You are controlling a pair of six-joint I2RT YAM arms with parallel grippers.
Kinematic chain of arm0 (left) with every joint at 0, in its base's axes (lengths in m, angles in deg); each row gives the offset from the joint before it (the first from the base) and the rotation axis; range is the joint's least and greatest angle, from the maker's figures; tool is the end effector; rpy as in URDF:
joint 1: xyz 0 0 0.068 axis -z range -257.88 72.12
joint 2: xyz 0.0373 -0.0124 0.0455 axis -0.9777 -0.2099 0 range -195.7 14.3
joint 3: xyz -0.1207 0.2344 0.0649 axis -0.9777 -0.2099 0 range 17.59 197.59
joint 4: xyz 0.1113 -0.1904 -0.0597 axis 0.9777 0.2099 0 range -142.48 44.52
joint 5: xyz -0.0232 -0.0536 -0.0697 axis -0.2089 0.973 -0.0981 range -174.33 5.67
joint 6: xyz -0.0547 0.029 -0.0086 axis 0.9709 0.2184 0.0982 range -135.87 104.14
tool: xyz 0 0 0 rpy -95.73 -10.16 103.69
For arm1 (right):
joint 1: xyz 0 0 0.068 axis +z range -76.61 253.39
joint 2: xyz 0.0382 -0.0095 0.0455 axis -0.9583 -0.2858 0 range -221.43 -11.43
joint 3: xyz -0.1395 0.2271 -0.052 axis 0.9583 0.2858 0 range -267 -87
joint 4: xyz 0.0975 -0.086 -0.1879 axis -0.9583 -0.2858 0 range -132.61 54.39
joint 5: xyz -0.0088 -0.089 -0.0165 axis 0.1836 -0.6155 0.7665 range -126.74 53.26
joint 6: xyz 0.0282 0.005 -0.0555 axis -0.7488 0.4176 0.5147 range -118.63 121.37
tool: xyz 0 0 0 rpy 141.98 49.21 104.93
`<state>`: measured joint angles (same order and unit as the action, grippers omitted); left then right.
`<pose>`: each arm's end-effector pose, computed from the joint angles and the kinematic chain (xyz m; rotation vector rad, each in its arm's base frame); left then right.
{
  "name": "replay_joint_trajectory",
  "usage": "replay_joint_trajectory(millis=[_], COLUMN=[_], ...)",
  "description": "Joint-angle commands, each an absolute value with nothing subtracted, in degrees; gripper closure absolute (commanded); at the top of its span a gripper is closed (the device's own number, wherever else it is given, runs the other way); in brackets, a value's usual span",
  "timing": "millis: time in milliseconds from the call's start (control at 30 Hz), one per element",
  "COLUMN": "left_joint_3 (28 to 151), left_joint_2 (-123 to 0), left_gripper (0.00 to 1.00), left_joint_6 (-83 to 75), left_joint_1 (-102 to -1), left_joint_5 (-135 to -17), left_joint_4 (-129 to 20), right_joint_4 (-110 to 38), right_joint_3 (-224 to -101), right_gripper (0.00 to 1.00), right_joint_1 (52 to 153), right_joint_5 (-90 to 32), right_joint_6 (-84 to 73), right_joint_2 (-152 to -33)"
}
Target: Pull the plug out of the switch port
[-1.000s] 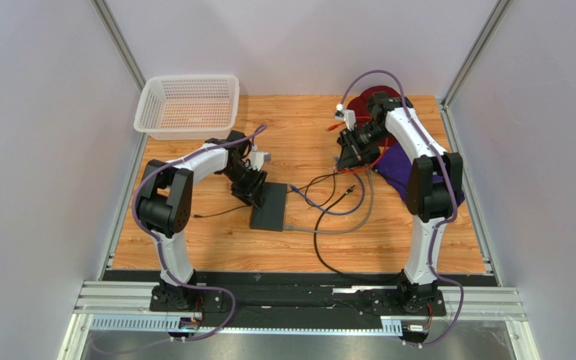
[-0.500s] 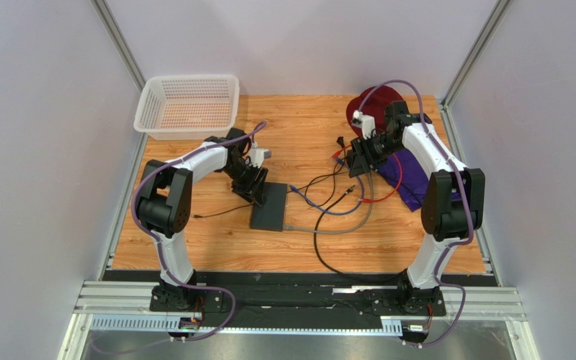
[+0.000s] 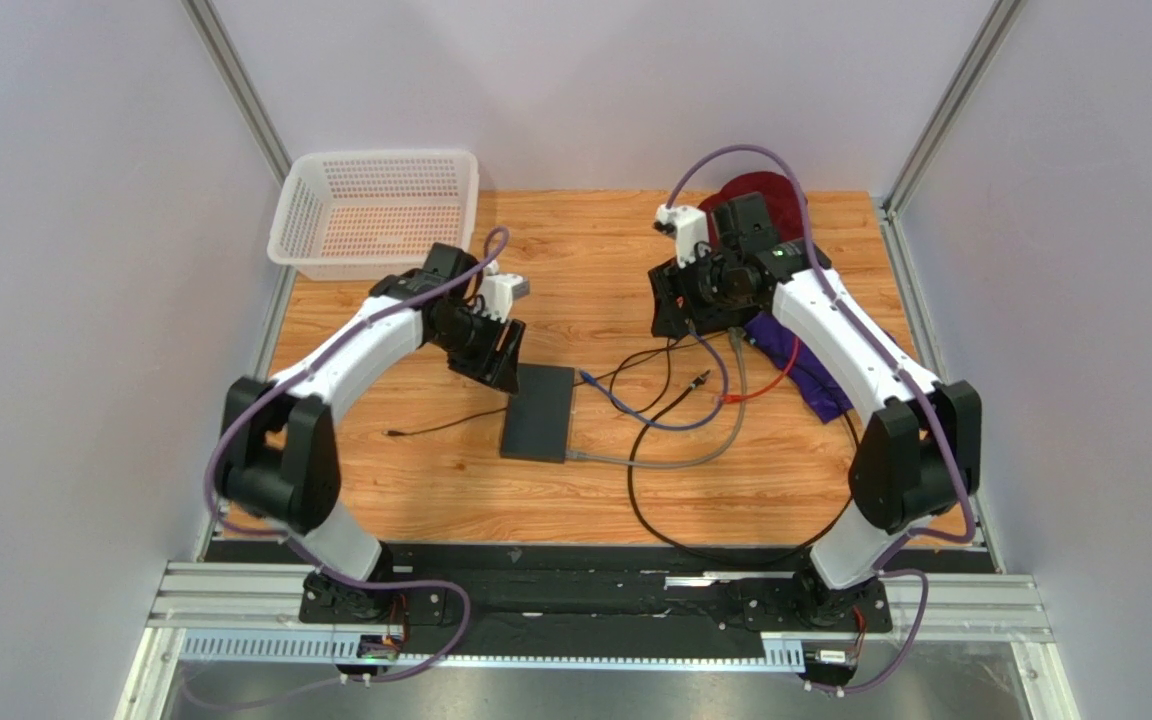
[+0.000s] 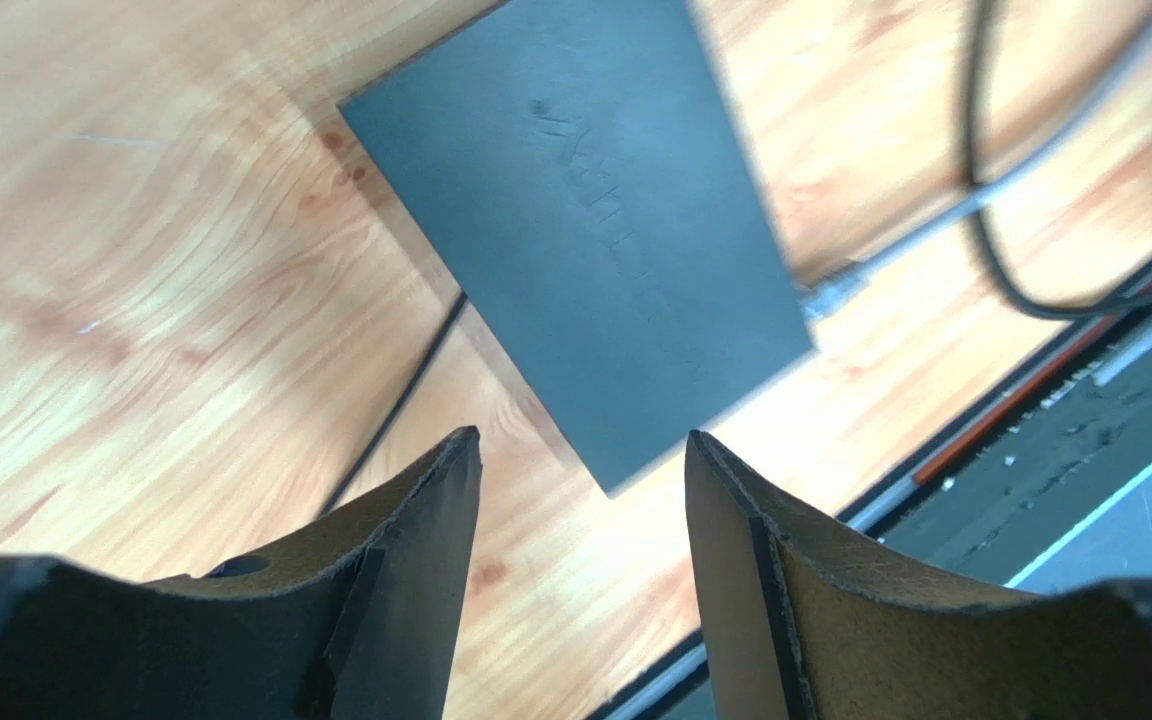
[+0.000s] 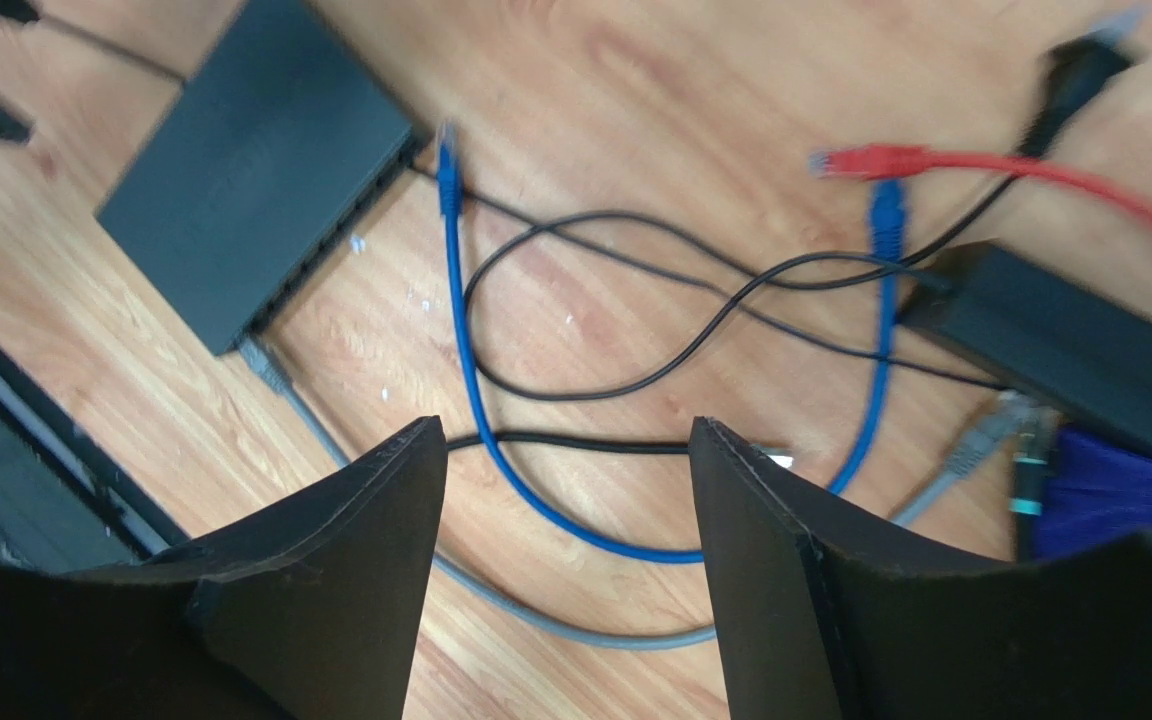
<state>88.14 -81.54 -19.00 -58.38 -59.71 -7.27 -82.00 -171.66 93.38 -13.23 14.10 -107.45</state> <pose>0.2769 -0.1192 0.2290 0.6505 2.7167 -0.6713 0.3014 0.1299 0.2928 -0.8651 2.4025 0.5760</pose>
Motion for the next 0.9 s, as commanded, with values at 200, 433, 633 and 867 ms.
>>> replay_joint_trajectory(millis=[200,433,633,867], left_joint_3=[73.1,77.8,80.2,87.3], left_joint_2=[-61.6,-78.4,-87.6,-92.6], left_gripper=[0.64,0.99,0.95,0.87], left_joint_6=[-14.1,-19.8,-18.1,-17.5], left_joint_1=[-57.2,-48.2,-48.0,-48.1], left_joint_5=[-49.1,-42.5,-52.2,-60.3], left_joint_4=[-9.8,-4.2,-4.4,-6.5], right_joint_4=[-62.2,-57.2,-57.7,-60.1], right_joint_3=[-165.2,-160.1,-159.7,-158.7], right_gripper=[0.16,0.15,0.21,0.20], right_joint_1=[94.5,90.6,91.7,91.5], right_joint_5=[-17.9,-8.2,-5.4,-4.1], right_joint_6=[2.4,-9.5,-6.4,-3.6], right_joint_2=[-100.4,-103.4,-102.8,-103.6])
